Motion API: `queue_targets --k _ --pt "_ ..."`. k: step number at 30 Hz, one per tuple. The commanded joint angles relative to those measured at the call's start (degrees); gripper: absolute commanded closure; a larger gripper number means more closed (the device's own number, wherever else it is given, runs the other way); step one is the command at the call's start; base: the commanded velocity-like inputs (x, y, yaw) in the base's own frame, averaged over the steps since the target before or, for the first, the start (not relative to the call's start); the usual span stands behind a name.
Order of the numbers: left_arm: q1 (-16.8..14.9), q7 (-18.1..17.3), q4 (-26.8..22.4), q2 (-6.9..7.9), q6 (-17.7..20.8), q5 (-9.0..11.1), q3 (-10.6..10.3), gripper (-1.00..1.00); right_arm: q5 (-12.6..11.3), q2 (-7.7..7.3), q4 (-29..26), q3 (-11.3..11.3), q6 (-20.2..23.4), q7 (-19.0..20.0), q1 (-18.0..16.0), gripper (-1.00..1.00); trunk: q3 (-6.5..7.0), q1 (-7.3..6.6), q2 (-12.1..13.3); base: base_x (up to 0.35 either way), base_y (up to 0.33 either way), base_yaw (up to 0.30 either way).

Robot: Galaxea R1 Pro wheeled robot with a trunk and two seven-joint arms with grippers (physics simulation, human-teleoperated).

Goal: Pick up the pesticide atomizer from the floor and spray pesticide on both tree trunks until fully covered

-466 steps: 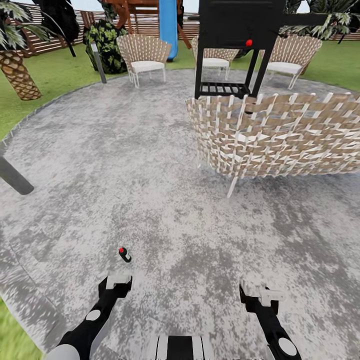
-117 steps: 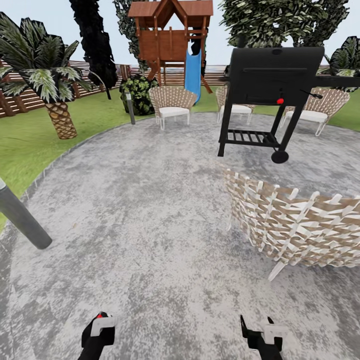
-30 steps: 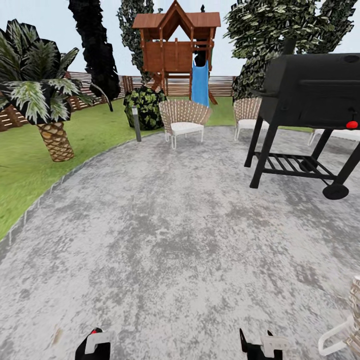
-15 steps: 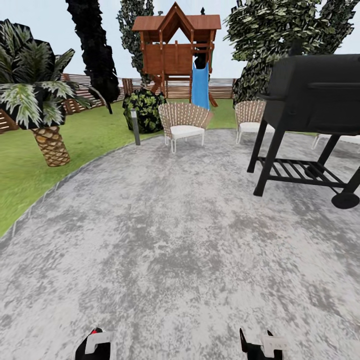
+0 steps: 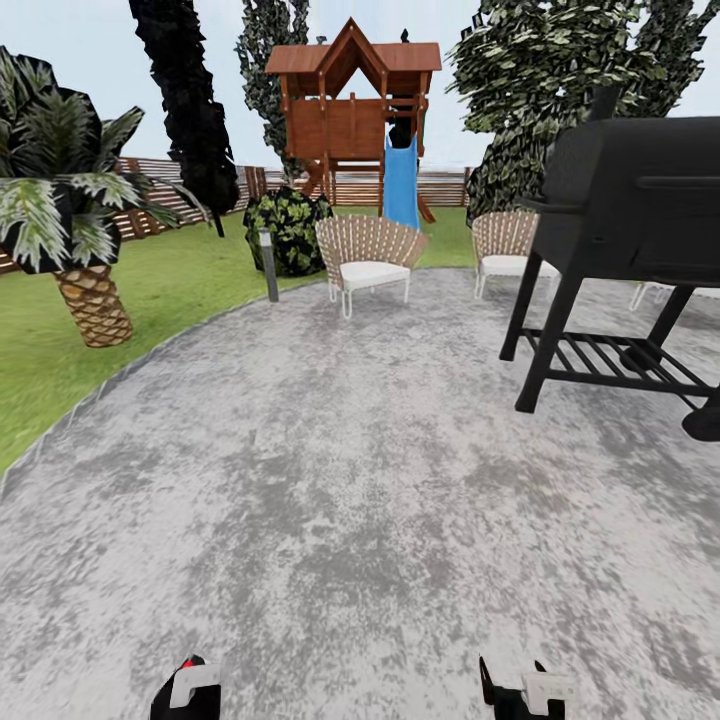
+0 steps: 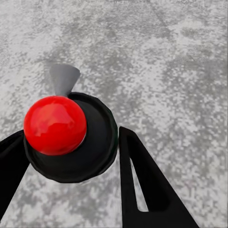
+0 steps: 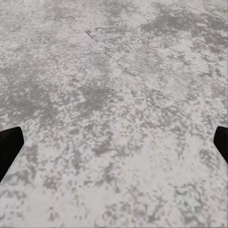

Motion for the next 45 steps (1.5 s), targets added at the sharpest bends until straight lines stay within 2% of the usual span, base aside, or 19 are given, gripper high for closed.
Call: queue_targets --k 1,10,19,37,45 --pt "0.00 -0.01 0.00 0.00 0.00 0.00 0.00 1.00 0.00 0.00 0.00 0.00 0.00 0.00 0.00 -1.00 0.09 0.00 0.00 0.339 0.000 0.000" --pt "0.00 -0.01 -0.03 0.00 0.00 0.00 0.00 1.00 0.00 0.00 0.00 0.00 0.00 0.00 0.00 -1.00 0.86 0.00 0.00 0.340 0.000 0.000" --pt "0.00 -0.01 -0.07 0.00 0.00 0.00 0.00 1.00 -0.08 0.00 -0.01 0.00 0.00 -0.07 0.00 -1.00 0.98 0.00 0.00 0.237 0.000 -0.015" --pt "0.00 -0.01 -0.09 0.00 0.00 0.17 0.18 1.00 -0.07 0.00 0.00 -0.05 0.00 -0.08 0.00 -1.00 1.35 0.00 0.00 0.005 0.000 -0.246" --pt "0.00 -0.01 -0.09 0.00 0.00 0.09 0.04 1.00 -0.04 0.00 0.00 -0.05 0.00 -0.09 0.00 -1.00 1.52 0.00 0.00 0.195 0.169 -0.259"
